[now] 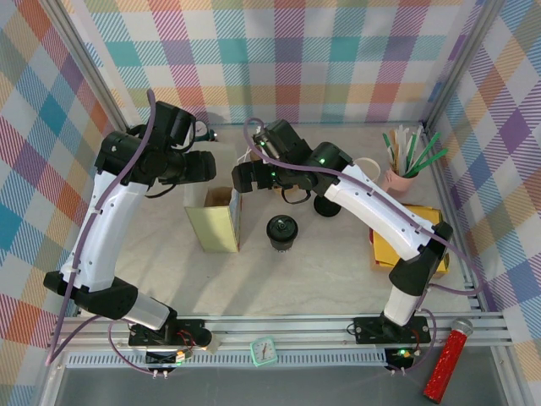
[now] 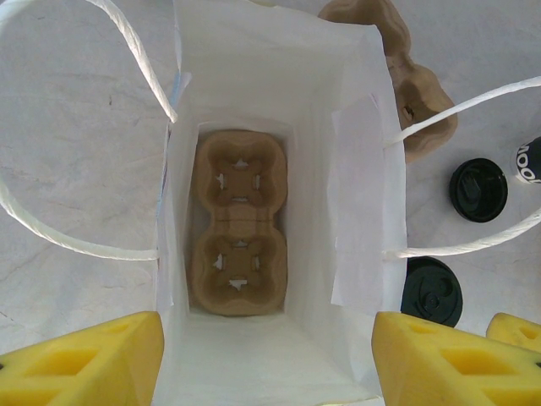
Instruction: Pack the takeout coffee
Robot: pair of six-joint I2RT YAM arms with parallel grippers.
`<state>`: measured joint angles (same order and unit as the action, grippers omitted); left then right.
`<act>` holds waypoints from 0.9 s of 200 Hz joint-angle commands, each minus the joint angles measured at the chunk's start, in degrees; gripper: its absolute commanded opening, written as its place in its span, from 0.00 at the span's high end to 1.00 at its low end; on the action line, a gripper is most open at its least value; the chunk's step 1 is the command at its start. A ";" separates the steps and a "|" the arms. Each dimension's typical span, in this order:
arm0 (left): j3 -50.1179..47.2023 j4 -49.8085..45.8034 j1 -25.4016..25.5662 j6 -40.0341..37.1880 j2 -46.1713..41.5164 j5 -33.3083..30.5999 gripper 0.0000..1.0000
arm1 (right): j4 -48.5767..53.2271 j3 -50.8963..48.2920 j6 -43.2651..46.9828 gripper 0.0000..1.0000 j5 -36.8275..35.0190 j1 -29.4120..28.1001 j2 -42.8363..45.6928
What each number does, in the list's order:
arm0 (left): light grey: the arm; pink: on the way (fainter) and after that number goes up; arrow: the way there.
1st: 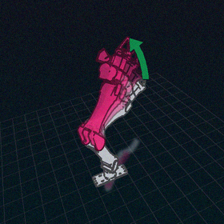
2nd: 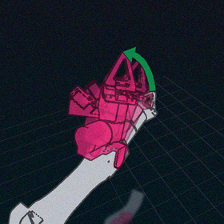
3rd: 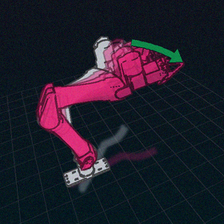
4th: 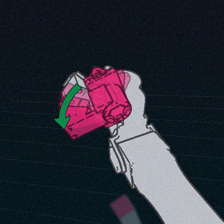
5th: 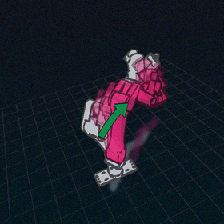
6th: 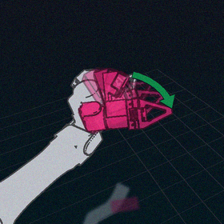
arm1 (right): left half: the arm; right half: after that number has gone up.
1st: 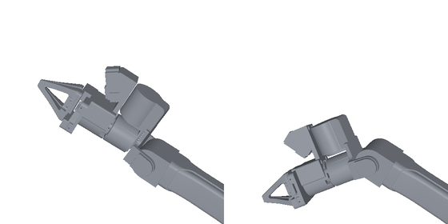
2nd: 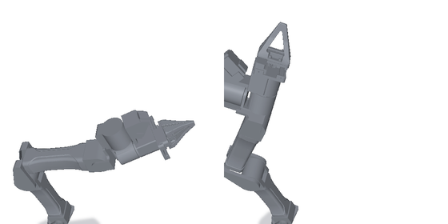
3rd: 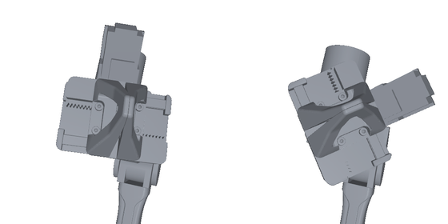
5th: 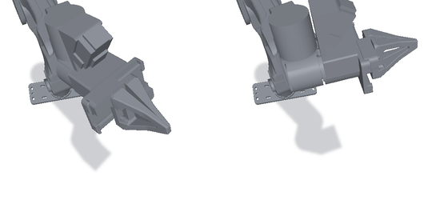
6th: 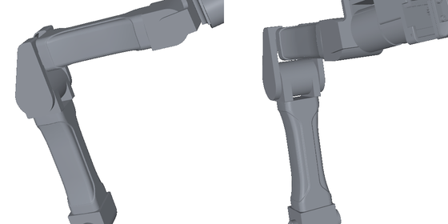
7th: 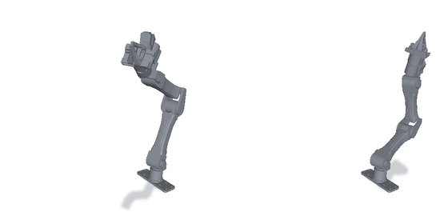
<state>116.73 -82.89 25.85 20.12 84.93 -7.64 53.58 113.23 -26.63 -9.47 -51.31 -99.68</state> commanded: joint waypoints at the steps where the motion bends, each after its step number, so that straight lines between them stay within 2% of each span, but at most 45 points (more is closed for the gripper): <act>1: -0.37 -1.48 0.61 0.18 0.24 -0.73 0.34 | -0.76 -0.56 -1.09 0.01 -0.72 0.51 1.59; 89: 0.67 -1.22 0.61 -0.14 0.41 -1.38 0.32 | -0.67 -0.44 -1.80 0.01 -1.08 0.68 1.45; 130: 0.74 0.58 -0.60 -0.17 0.11 0.26 0.21 | -1.29 -4.76 -5.68 0.01 0.96 3.56 4.28; 134: 0.57 0.77 -0.74 0.02 0.03 0.77 0.15 | -1.64 -5.54 -6.08 0.01 1.65 4.06 4.83; 156: -0.83 2.64 -1.15 0.18 -0.98 2.87 0.00 | -1.80 -10.21 -7.25 0.01 4.52 7.00 7.83; 180: -2.66 4.47 -1.40 0.40 -2.45 4.13 0.00 | 0.75 -13.98 -5.60 0.01 5.34 8.64 10.36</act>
<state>115.66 -80.62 24.99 20.14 84.73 -5.93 52.75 101.93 -32.21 -6.50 -44.01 -93.01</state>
